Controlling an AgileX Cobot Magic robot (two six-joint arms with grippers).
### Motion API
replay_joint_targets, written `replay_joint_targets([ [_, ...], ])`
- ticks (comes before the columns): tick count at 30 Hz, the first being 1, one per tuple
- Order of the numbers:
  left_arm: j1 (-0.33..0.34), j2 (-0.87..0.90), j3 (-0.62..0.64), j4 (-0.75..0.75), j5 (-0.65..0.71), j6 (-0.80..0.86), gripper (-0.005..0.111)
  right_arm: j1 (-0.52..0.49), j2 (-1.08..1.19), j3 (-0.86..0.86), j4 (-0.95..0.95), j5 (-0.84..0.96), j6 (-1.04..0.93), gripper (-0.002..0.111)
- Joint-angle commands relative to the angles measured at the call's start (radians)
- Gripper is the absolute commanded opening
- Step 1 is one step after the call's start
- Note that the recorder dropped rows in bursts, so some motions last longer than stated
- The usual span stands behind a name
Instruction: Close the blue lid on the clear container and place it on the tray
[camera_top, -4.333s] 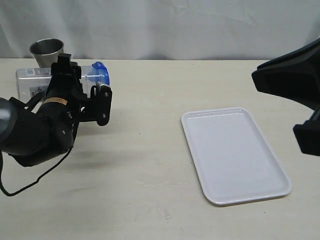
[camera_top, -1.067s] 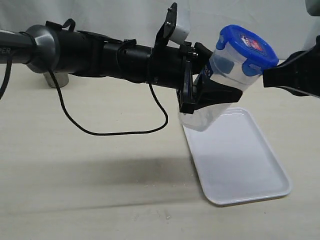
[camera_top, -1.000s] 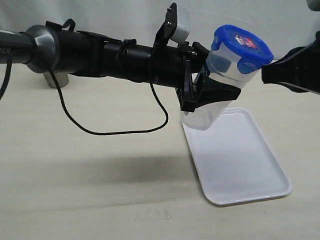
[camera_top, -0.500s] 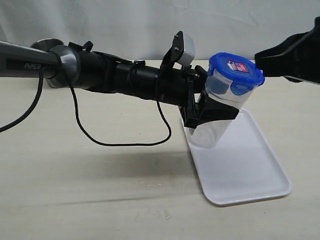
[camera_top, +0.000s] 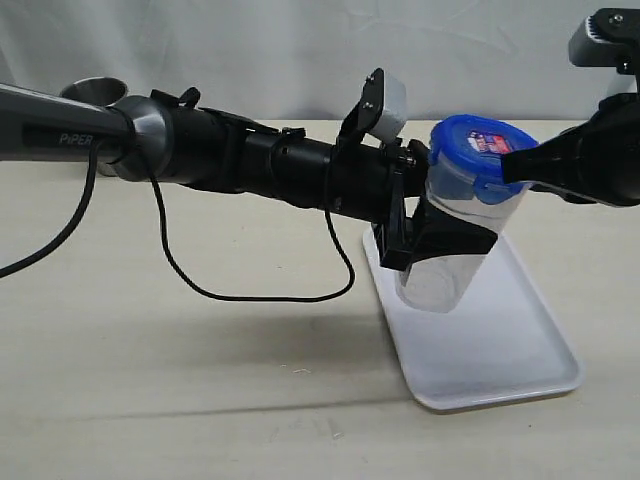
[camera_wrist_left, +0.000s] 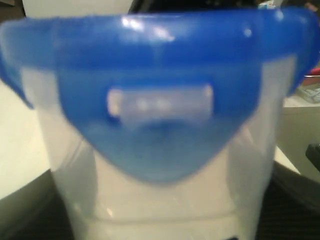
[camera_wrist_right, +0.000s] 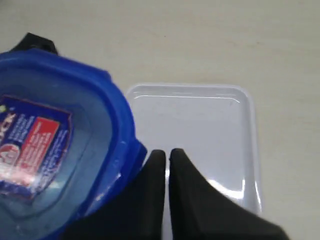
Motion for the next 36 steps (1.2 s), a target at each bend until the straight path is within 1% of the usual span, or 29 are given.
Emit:
replay_joint_targets([
  [1, -0.003, -0.003, -0.010, -0.021, -0.066, 0.032, 0.000, -0.001, -0.001, -0.023, 0.122, -0.013, -0.120, 0.004],
  [5, -0.003, 0.009, -0.012, -0.021, -0.086, 0.032, 0.000, -0.001, -0.001, -0.033, 0.122, -0.007, -0.125, 0.004],
  [10, -0.003, 0.042, -0.019, -0.021, -0.167, 0.032, 0.000, -0.001, -0.001, -0.040, 0.080, 0.003, -0.127, 0.004],
  [18, -0.003, 0.131, -0.029, -0.021, -0.156, 0.032, 0.000, -0.001, -0.001, -0.056, 0.079, -0.009, -0.127, 0.004],
  [20, -0.003, 0.156, -0.057, -0.021, -0.108, 0.032, 0.000, 0.002, -0.001, -0.056, 0.090, -0.013, -0.136, 0.004],
  [21, -0.005, 0.183, -0.107, -0.021, -0.032, 0.032, 0.000, 0.002, -0.001, -0.056, 0.135, -0.013, -0.178, 0.004],
  [23, -0.016, 0.207, -0.164, -0.021, 0.028, 0.032, 0.000, 0.002, 0.001, -0.056, 0.163, -0.013, -0.207, 0.004],
  [25, -0.031, 0.218, -0.213, -0.021, 0.009, 0.032, 0.000, 0.002, 0.001, -0.056, 0.170, -0.013, -0.217, 0.004],
  [26, -0.036, 0.218, -0.218, -0.021, -0.004, 0.032, 0.000, 0.002, 0.001, -0.056, 0.170, -0.013, -0.217, 0.004],
  [28, -0.043, 0.218, -0.218, -0.021, -0.016, 0.032, 0.000, 0.002, 0.001, -0.056, 0.170, -0.013, -0.217, 0.004],
  [36, -0.045, 0.268, -0.218, -0.021, 0.017, 0.032, 0.000, 0.002, 0.056, -0.057, 0.193, -0.013, -0.250, 0.004],
])
